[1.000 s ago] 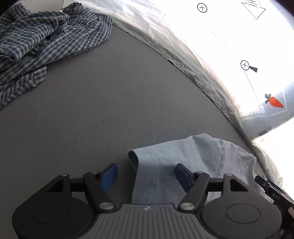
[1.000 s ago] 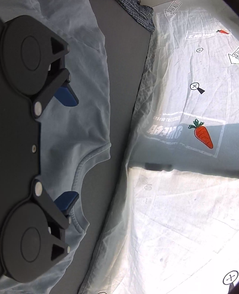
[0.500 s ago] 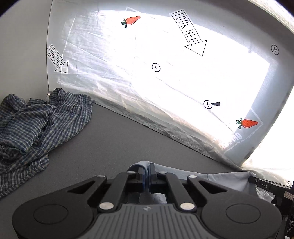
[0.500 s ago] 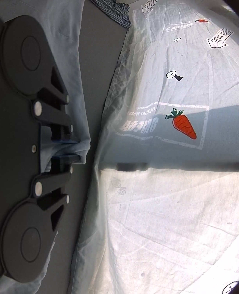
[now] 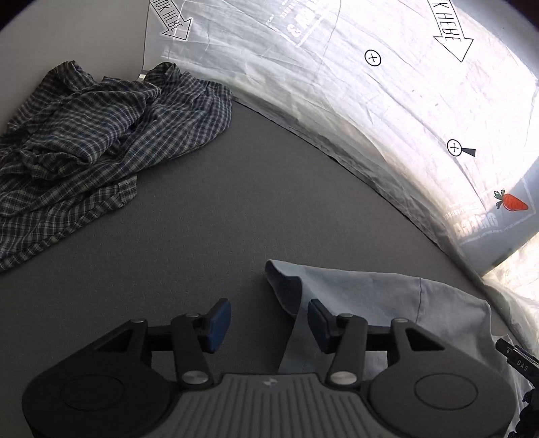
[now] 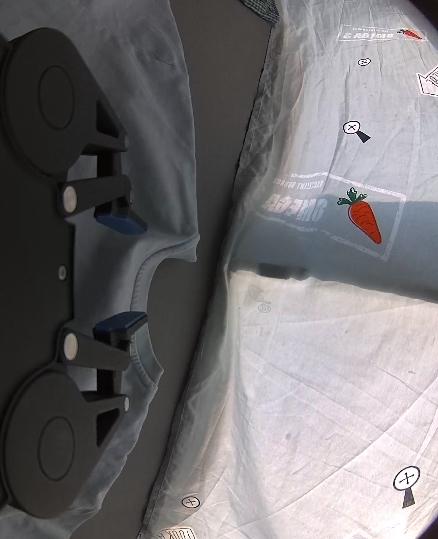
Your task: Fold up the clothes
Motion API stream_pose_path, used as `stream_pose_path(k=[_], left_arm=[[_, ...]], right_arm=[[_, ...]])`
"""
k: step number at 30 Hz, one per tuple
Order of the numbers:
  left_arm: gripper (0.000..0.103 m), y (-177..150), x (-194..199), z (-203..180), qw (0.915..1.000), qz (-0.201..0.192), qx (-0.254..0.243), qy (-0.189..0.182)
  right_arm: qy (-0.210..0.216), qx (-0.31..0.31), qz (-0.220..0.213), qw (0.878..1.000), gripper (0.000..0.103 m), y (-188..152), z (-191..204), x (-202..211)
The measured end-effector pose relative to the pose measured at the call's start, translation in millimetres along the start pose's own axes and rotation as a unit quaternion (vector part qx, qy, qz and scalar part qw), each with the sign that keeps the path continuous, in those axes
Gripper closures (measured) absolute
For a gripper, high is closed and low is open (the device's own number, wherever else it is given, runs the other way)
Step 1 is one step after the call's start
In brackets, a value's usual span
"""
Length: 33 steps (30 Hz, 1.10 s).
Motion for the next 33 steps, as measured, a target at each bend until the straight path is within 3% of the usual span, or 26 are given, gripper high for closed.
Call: stream_pose_path(k=[2, 5, 8, 9, 10, 11, 15, 20, 23, 26, 30, 33], left_arm=[[0.046, -17, -2, -12, 0.9993, 0.023, -0.012, -0.027], [0.046, -40, -8, -20, 0.9979, 0.054, -0.007, -0.036], [0.049, -47, -16, -23, 0.9986, 0.044, 0.009, -0.029], [0.059, -47, -19, -24, 0.9992, 0.037, 0.009, -0.014], [0.085, -45, -20, -25, 0.9995, 0.031, 0.005, 0.001], [0.1, -43, -21, -25, 0.9995, 0.028, 0.002, 0.015], [0.1, -38, -6, -24, 0.998, 0.035, 0.002, 0.052], [0.097, -55, -11, -8, 0.9931, 0.08, 0.018, 0.084], [0.09, -54, -9, -13, 0.9936, 0.065, -0.021, 0.09], [0.075, -55, 3, -14, 0.9933, 0.064, -0.029, 0.091], [0.052, -67, 27, -17, 0.9949, 0.086, -0.02, 0.049], [0.043, -93, 49, -13, 0.9932, 0.102, -0.032, 0.046]], right_arm=[[-0.004, -0.004, 0.016, 1.0, 0.051, -21, 0, 15], [-0.007, -0.02, 0.04, 0.999, 0.051, -50, -1, 37], [-0.009, -0.034, 0.059, 0.998, 0.051, -75, -2, 57], [-0.011, -0.037, 0.065, 0.997, 0.051, -81, -3, 62], [-0.012, -0.039, 0.07, 0.997, 0.051, -87, -5, 66], [-0.014, -0.042, 0.075, 0.996, 0.051, -91, -7, 69], [-0.024, -0.048, 0.08, 0.995, 0.051, -102, -17, 85], [-0.038, -0.056, 0.086, 0.994, 0.051, -113, -27, 100], [-0.041, -0.067, 0.086, 0.993, 0.049, -116, -32, 112], [-0.039, -0.077, 0.079, 0.993, 0.043, -117, -33, 129], [-0.021, -0.107, 0.068, 0.992, 0.038, -124, -30, 157], [0.005, -0.141, 0.063, 0.988, 0.038, -135, -25, 178]])
Point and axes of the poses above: each gripper's, at about its wrist camera, not at the fingertips, and x roughly against the way its jaws point, z to its left, y to its top, the point moved 10 cm from there along -x, roughly the way its jaws point, and after that the axes turned 2 degrees about x, right-handed, at the moved point
